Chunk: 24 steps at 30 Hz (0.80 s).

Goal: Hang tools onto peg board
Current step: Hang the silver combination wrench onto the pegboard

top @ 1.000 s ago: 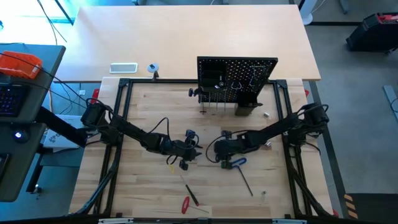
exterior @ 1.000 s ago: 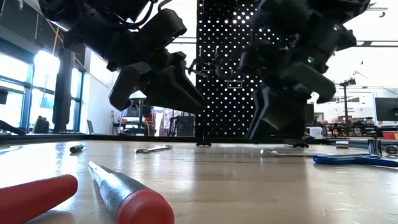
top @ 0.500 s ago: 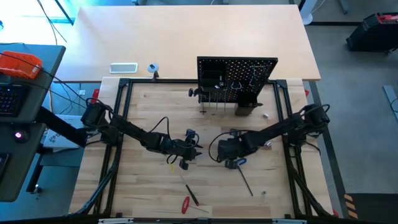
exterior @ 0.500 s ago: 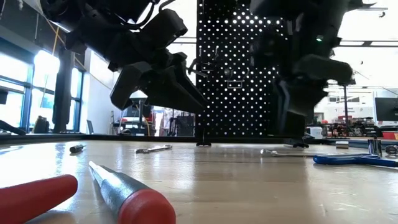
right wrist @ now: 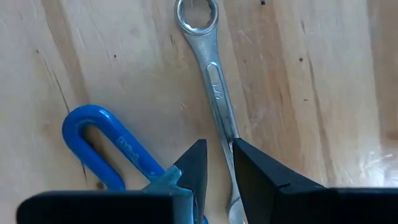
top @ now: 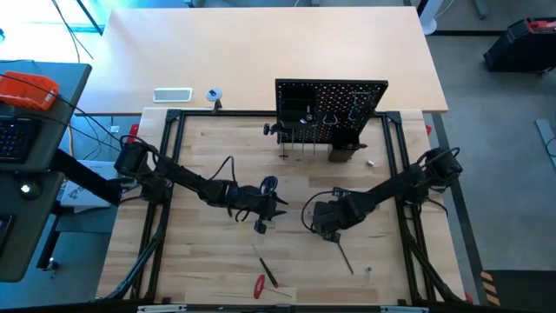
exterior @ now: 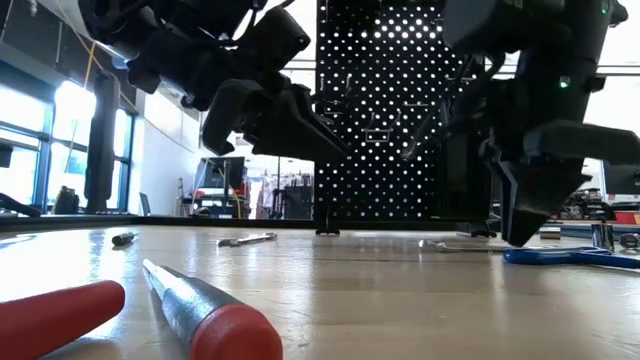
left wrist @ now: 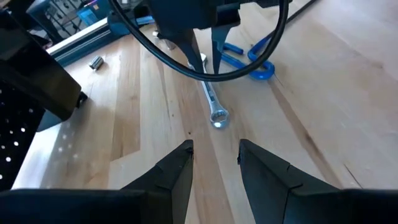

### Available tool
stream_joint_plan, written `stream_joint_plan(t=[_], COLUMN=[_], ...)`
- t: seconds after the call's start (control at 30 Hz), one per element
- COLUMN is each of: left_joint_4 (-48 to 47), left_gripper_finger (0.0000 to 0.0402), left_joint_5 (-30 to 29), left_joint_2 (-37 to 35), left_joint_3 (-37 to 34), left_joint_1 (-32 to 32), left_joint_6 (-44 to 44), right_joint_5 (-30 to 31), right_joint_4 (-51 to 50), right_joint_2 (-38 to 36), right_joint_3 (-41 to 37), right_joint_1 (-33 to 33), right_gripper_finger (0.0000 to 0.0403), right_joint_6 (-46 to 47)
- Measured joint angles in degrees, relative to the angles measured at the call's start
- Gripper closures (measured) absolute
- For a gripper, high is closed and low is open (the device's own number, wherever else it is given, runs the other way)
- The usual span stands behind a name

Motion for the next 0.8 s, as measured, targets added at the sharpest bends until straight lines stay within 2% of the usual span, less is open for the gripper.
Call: stream_joint_plan(t=[0.4, 0.67, 0.8], left_joint_4=[-1.20, -1.57, -3.28], left_gripper_finger=[0.0280, 0.0280, 0.0280], left_joint_5=[0.02, 0.60, 2.92], left_joint_2=[0.01, 0.01, 0.01], left_joint_3=[-0.02, -0.02, -0.02], left_joint_1=[-0.01, 0.04, 0.71], left_joint_6=[-0.52, 0.03, -0.54], right_joint_5=[-1.71, -1.94, -1.94], right_joint_4=[7.30, 20.11, 22.39], right_joint_2=[-0.32, 0.02, 0.02], right_joint_3=[-3.23, -3.33, -3.33], right_joint_1=[-3.69, -5.88, -6.37], right_gripper_finger=[0.0330, 0.0330, 0.0330], right_joint_6=[-2.30, -5.26, -6.51])
